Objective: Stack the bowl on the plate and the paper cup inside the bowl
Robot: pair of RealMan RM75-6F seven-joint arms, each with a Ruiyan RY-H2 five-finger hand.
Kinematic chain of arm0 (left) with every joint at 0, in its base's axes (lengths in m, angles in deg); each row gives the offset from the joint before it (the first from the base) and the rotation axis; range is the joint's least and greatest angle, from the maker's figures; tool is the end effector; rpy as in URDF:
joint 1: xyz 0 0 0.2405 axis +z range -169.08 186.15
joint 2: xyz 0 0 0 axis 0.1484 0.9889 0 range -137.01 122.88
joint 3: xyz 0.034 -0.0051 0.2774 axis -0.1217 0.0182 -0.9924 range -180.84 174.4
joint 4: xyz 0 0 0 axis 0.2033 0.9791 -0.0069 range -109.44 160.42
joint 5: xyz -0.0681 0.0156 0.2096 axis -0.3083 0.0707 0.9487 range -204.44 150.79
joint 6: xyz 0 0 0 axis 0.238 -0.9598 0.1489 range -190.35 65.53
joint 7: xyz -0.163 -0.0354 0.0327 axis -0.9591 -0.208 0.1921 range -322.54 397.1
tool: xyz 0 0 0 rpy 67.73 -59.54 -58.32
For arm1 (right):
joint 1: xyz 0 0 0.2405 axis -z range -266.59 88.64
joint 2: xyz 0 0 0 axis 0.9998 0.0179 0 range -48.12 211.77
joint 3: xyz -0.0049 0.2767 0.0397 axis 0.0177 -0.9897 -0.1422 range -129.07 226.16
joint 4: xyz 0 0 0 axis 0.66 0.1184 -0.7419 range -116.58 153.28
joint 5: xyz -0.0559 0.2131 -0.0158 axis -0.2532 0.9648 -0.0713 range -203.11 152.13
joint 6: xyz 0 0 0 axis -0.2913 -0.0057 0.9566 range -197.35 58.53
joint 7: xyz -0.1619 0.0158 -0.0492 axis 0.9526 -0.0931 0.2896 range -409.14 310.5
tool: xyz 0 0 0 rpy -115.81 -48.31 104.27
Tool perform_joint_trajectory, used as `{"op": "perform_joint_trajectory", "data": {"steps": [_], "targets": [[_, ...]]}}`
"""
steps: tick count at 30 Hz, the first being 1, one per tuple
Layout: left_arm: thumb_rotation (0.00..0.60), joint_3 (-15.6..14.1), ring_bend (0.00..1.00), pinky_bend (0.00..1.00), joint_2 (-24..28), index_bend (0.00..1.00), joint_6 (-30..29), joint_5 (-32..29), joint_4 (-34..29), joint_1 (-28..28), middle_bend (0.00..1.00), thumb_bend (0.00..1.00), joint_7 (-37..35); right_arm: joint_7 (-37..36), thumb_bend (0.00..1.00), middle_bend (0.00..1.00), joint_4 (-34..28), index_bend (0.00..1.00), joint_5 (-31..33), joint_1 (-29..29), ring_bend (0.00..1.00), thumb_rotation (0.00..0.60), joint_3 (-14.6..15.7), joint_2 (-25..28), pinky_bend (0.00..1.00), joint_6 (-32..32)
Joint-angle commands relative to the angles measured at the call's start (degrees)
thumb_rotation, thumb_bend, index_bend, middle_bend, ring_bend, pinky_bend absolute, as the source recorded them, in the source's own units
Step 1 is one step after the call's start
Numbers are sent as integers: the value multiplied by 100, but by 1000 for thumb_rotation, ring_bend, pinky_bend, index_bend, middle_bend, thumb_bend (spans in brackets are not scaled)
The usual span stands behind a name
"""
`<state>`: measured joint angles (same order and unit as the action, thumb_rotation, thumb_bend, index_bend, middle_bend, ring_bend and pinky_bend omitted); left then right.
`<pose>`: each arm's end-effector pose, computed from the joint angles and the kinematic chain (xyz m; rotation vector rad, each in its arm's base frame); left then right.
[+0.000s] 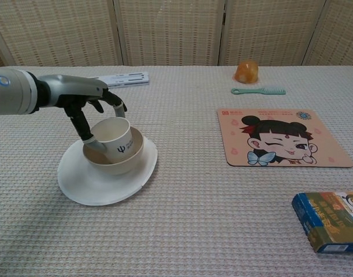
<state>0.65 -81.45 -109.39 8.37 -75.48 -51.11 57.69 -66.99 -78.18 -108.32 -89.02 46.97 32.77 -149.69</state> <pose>-0.1182 0.3900 -0.0064 -1.9650 -1.2283 -0.7111 -0.3663 -0.1732 0.2331 1.2548 -1.1295 0.8442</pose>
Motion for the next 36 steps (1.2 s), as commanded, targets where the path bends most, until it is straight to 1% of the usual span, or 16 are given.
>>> {"op": "perform_joint_trajectory", "data": {"steps": [1,4,8,11,14,18,21,24,26,28,32,33,36], "targets": [[600,11,0,160,-37,356,-15,56,16,29,129,204,-31,-9,220,0,4,0,-6,8,0,600,-1,1,0,-19],[600,24,0,160,-54,294,-34,86,-15,48,129,202,-50,-17,221,0,11,0,-9,16,0,600,-3,0,0,-40],[600,23,0,160,-86,215,-101,109,-44,58,129,176,-12,-23,221,0,16,0,-26,26,0,600,-2,0,0,-68],[600,43,0,160,-80,176,-152,124,-97,73,127,169,-6,-25,221,0,27,0,-28,27,0,600,-2,-5,0,-73],[600,75,0,160,29,146,-240,148,-280,89,119,169,20,-34,221,0,41,0,-9,24,0,600,-9,-7,0,-65],[600,129,0,160,427,128,-501,228,-833,177,116,169,61,-33,221,0,50,0,12,26,0,600,-18,-9,0,-68],[600,142,0,160,917,125,-919,439,-1405,369,116,169,107,-1,221,0,42,0,-6,30,0,600,-12,-14,0,-83],[600,89,0,160,1440,125,-1464,903,-1940,761,116,169,17,70,221,0,13,0,-20,35,0,600,-5,-27,0,-98],[600,-29,0,160,1786,124,-1892,1413,-2223,1147,116,168,-102,161,221,0,-19,0,-16,29,0,600,-3,-44,0,-95],[600,-187,0,160,2073,124,-2318,1994,-2368,1579,116,169,-278,298,221,0,-66,0,-7,23,0,600,4,-69,0,-84],[600,-557,0,160,2427,124,-3037,3091,-2286,2398,116,169,-664,631,221,0,-196,0,27,8,0,600,10,-129,0,-71],[600,-675,0,160,2482,124,-3247,3397,-2179,2644,116,169,-789,751,221,0,-235,0,43,7,0,600,8,-154,0,-80],[600,-926,0,160,2493,124,-3727,4046,-1781,3224,116,169,-1192,1057,220,0,-339,0,112,7,0,600,-3,-227,0,-101]]}}
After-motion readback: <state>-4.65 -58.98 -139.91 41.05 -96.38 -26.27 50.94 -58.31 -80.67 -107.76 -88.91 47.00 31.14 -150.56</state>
